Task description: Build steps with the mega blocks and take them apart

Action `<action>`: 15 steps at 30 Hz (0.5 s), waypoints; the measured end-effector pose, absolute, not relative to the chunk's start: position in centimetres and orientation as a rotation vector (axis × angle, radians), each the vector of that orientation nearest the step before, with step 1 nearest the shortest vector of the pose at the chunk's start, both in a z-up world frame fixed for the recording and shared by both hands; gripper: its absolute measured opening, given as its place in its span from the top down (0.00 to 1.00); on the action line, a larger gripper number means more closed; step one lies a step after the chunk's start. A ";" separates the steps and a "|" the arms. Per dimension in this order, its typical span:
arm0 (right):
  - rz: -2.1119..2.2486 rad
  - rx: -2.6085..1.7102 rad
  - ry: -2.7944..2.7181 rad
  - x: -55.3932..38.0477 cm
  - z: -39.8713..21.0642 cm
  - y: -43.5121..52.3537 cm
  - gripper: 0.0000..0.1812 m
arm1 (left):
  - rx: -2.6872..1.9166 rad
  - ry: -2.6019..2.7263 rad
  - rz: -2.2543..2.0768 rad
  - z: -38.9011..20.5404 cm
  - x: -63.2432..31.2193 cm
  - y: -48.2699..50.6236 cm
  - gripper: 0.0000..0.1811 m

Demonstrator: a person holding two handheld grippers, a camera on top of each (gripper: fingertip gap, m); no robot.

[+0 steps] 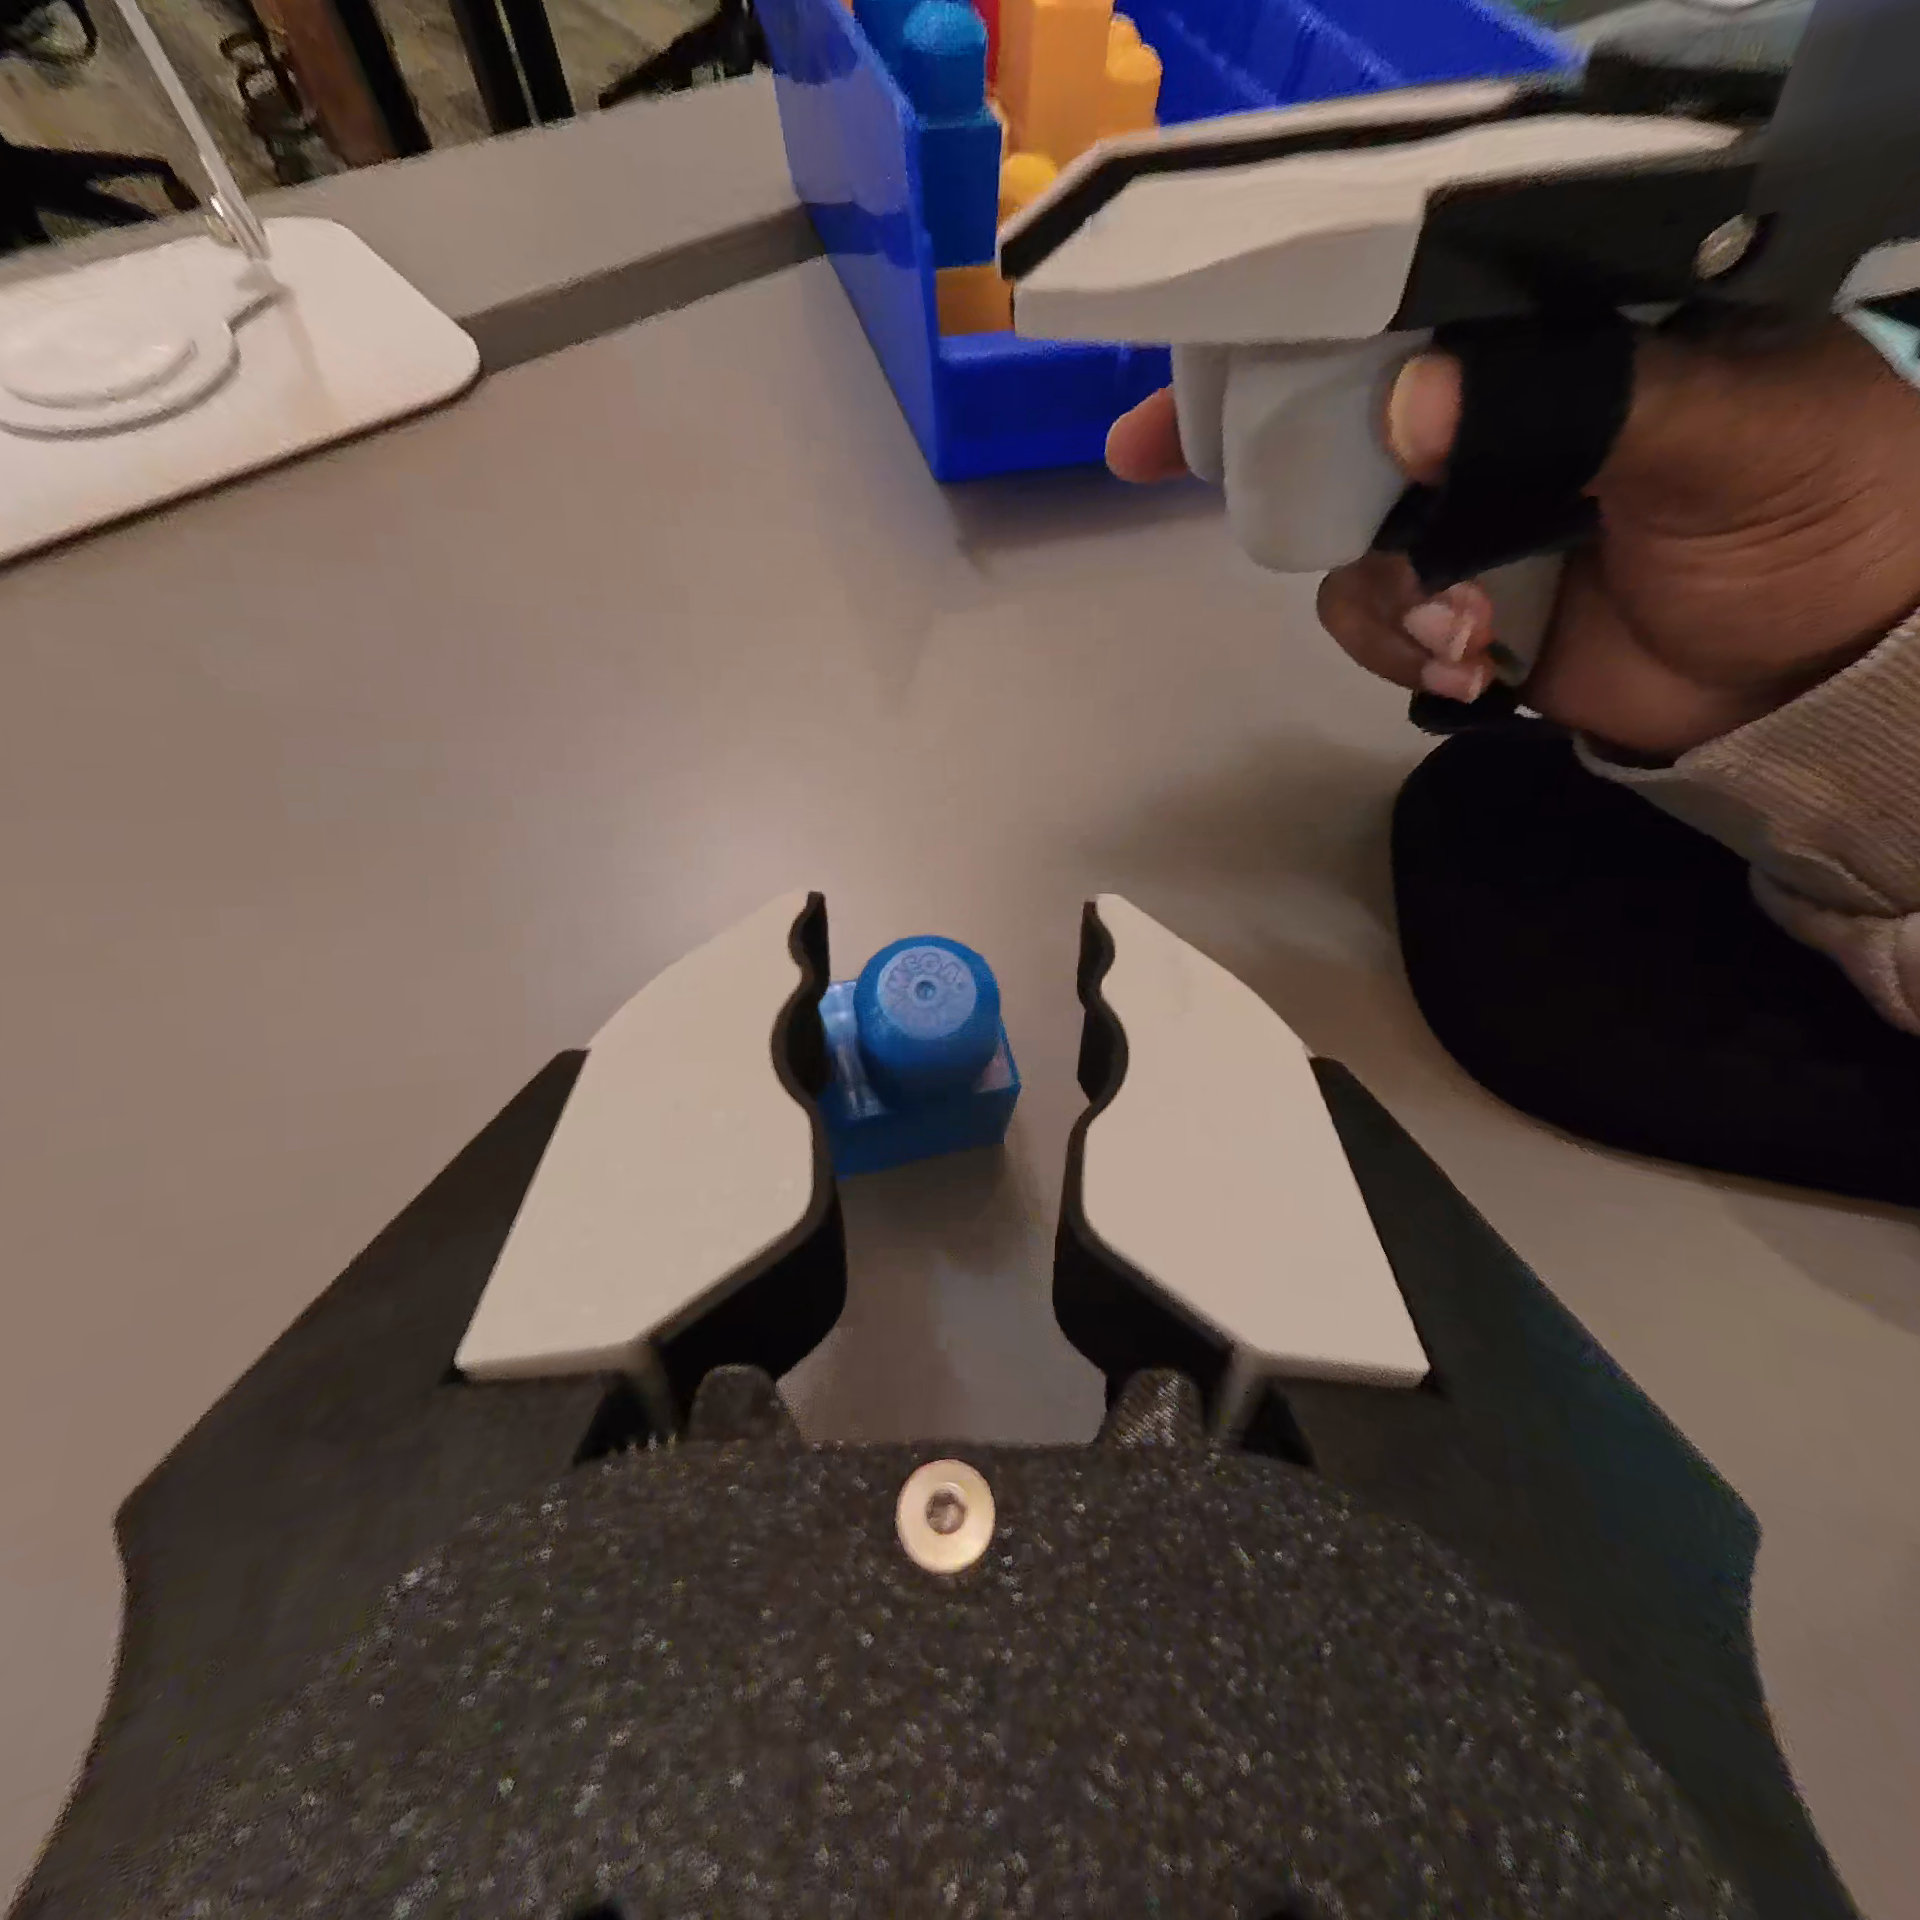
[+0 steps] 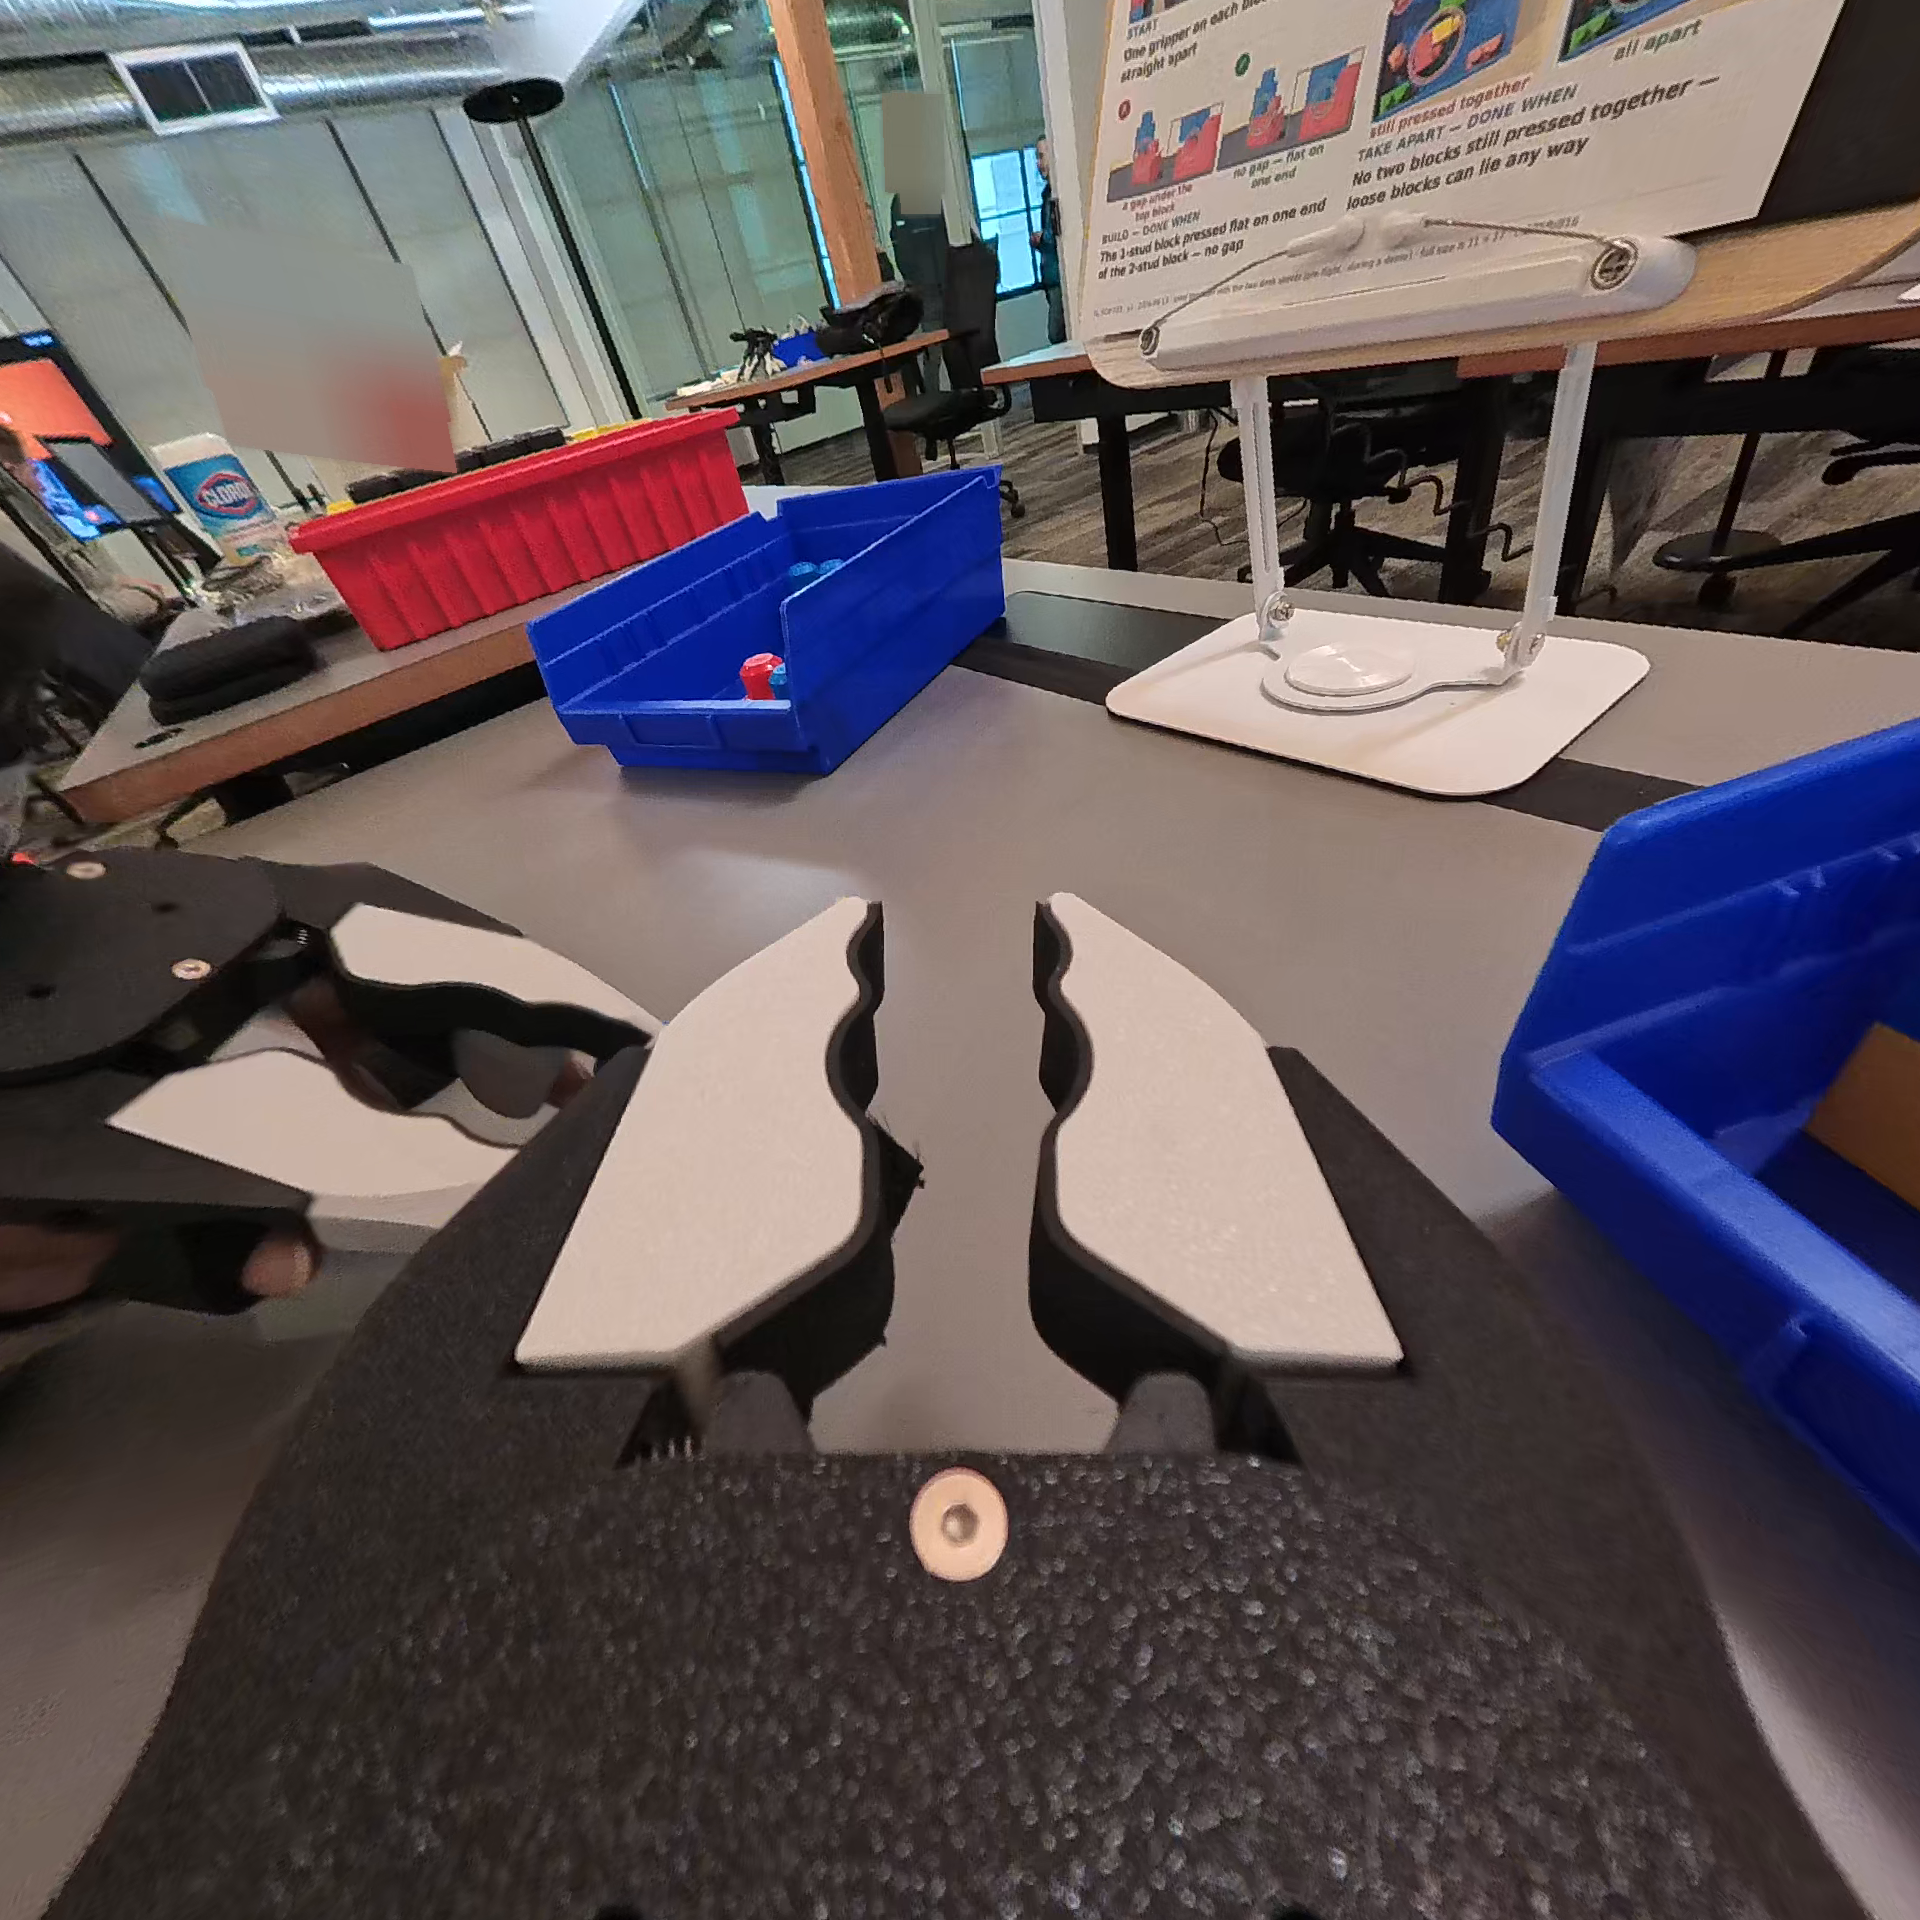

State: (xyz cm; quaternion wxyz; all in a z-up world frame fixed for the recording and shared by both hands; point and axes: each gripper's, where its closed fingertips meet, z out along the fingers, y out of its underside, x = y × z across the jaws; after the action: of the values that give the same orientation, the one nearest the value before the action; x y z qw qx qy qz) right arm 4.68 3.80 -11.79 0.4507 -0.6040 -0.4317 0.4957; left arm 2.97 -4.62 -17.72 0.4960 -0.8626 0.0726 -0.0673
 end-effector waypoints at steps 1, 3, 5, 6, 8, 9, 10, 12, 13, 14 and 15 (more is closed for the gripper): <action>1.224 -1.492 -1.066 4.7 -11.8 3.8 0.85 | -2.066 0.182 -0.156 -17.0 2.7 -4.8 0.75; 1.229 -1.492 -1.061 4.7 -11.7 3.9 0.85 | -2.010 0.165 -0.101 -14.9 0.5 -5.0 0.75; 1.235 -1.492 -1.060 4.7 -11.7 3.9 0.85 | -1.968 0.102 -0.021 -12.7 -3.8 -5.2 0.76; 1.237 -1.491 -1.059 4.7 -11.7 3.8 0.85 | -1.953 0.058 0.022 -11.8 -6.6 -5.2 0.76; 1.255 -1.488 -1.054 4.7 -11.6 3.7 0.85 | -1.933 -0.029 0.129 -10.5 -12.7 -5.3 0.76; 1.262 -1.488 -1.052 4.7 -11.5 3.7 0.85 | -1.929 -0.072 0.214 -10.1 -16.2 -5.4 0.76; 1.264 -1.487 -1.051 4.7 -11.5 3.7 0.85 | -1.932 -0.111 0.295 -10.1 -19.6 -5.6 0.76; 1.260 -1.486 -1.051 4.7 -11.5 3.7 0.85 | -1.987 -0.196 0.377 -11.2 -25.4 -5.7 0.76; 1.257 -1.486 -1.051 4.7 -11.5 3.7 0.85 | -2.028 -0.233 0.383 -12.2 -27.7 -5.6 0.76; 1.256 -1.488 -1.053 4.7 -11.6 3.7 0.85 | -2.081 -0.270 0.372 -13.4 -29.6 -5.6 0.75; 1.255 -1.490 -1.054 4.7 -11.6 3.8 0.85 | -2.125 -0.301 0.355 -14.5 -31.1 -5.5 0.76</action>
State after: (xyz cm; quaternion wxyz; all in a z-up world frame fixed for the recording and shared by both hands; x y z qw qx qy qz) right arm 4.72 3.77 -11.63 0.4469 -0.6019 -0.4257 0.5067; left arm -31.13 -5.52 -14.48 0.4647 -0.8649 -0.1224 0.1447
